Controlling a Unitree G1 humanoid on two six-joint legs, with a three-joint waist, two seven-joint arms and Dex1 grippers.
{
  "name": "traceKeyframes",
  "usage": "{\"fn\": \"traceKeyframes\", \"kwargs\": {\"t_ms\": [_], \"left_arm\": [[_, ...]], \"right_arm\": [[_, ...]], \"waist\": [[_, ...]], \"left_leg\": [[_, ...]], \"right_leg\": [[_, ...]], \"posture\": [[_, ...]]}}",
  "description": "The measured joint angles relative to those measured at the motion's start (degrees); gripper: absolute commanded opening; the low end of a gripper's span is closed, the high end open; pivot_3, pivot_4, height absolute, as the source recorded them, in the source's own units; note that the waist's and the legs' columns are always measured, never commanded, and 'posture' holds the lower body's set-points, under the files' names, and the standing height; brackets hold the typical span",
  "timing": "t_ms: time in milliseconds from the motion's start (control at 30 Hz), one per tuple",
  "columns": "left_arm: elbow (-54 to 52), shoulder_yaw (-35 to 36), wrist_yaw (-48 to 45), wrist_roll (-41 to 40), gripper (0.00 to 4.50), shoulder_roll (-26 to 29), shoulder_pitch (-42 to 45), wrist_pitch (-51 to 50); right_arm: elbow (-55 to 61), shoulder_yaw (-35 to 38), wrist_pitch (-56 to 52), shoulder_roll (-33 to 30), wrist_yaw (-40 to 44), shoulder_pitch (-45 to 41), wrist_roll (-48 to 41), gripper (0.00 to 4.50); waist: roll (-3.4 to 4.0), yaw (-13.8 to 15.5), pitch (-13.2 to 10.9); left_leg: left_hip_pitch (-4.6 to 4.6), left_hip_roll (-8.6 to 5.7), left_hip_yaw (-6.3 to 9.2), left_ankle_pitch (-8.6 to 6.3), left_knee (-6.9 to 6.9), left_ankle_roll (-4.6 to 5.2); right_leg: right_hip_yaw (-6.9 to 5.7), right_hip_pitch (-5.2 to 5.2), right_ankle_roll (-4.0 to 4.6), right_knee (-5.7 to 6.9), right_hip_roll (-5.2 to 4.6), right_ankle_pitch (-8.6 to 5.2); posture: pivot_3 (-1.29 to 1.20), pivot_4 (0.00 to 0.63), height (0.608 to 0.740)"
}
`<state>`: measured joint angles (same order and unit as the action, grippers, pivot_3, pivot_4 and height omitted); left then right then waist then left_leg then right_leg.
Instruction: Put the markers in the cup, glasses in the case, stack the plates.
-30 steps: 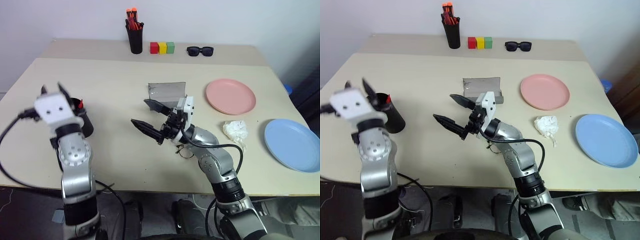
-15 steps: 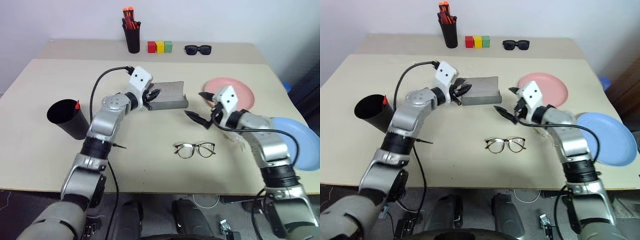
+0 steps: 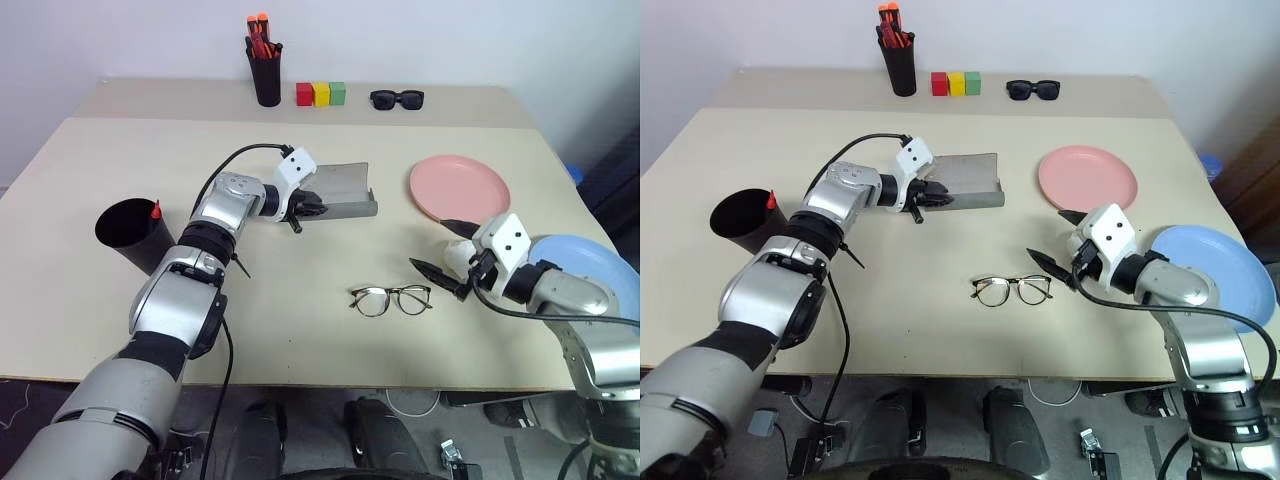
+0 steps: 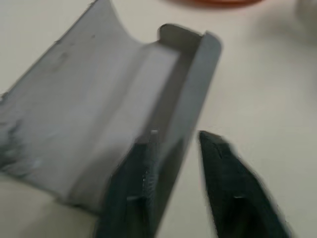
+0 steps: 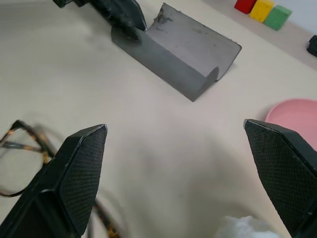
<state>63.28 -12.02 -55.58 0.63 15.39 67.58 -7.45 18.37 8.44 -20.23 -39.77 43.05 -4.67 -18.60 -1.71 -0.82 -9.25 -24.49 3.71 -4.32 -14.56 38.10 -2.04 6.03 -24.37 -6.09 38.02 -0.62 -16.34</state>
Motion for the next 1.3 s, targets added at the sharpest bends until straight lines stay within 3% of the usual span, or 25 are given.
{"fn": "traceKeyframes", "kwargs": {"t_ms": [300, 400, 533, 700, 900, 1233, 1300], "left_arm": [[0.9, 0.5, -4.6, 0.7, 0.04, -0.1, -0.8, 4.9], [-3.2, 0.5, -9.3, 0.5, 0.04, 1.9, -4.4, 8.2], [-13.3, 0.1, -17.7, -0.7, 0.04, 6.0, -10.6, 8.5], [-32.1, -0.1, -24.1, -3.6, 0.04, 12.4, -20.3, 1.5], [-45.8, -0.2, -24.6, -5.1, 0.04, 16.3, -26.9, -4.8], [-49.4, -0.5, -20.8, -5.9, 0.04, 16.2, -28.4, -9.3], [-49.4, -0.5, -19.4, -6.5, 0.9, 15.0, -28.4, -11.4]], "right_arm": [[2.1, 1.6, -1.3, 0.0, -1.6, 2.5, -0.7, 4.5], [2.2, 1.7, -1.3, -0.1, -1.5, 3.6, -0.7, 4.5], [2.2, 1.8, -1.3, -0.1, -1.3, 3.5, -0.7, 4.5], [2.4, 1.3, -2.0, -0.1, -1.3, 2.8, -0.8, 4.5], [2.6, 0.9, -2.5, -0.1, -1.0, 1.9, -0.8, 4.5], [1.0, -1.0, -2.3, -0.1, 0.2, 0.2, -0.6, 4.5], [1.0, -1.1, -2.3, -0.1, 0.1, -0.2, -0.6, 4.5]], "waist": [[0.0, 0.1, 0.0], [0.01, -0.1, 0.0], [0.02, -0.2, 0.0], [0.03, -0.1, 0.0], [0.03, 0.2, 0.0], [0.05, 0.1, 0.0], [0.04, 0.2, 0.0]], "left_leg": [[0.0, 0.0, 0.0, 0.0, 0.02, 0.0], [0.01, 0.02, -0.01, 0.0, 0.01, 0.0], [0.03, 0.04, -0.01, 0.0, 0.01, 0.0], [0.02, 0.05, -0.02, 0.0, 0.04, 0.0], [0.03, 0.05, -0.01, 0.0, 0.1, 0.01], [0.05, 0.04, -0.01, 0.0, 0.13, 0.01], [0.05, 0.04, -0.01, 0.0, 0.13, 0.01]], "right_leg": [[0.0, 0.0, 0.0, 0.01, 0.0, 0.0], [0.0, 0.0, 0.0, 0.04, 0.01, 0.0], [0.0, -0.01, 0.01, 0.09, 0.02, 0.0], [0.0, 0.0, 0.01, 0.09, -0.01, 0.0], [-0.01, 0.04, 0.01, 0.1, -0.02, 0.0], [-0.01, 0.06, 0.01, 0.11, -0.02, 0.0], [-0.01, 0.06, 0.01, 0.11, -0.02, 0.0]], "posture": [[0.0, 0.15, 0.725], [0.0, 0.15, 0.725], [0.0, 0.15, 0.725], [0.0, 0.15, 0.725], [0.0, 0.15, 0.725], [0.0, 0.15, 0.725], [0.0, 0.15, 0.725]]}}
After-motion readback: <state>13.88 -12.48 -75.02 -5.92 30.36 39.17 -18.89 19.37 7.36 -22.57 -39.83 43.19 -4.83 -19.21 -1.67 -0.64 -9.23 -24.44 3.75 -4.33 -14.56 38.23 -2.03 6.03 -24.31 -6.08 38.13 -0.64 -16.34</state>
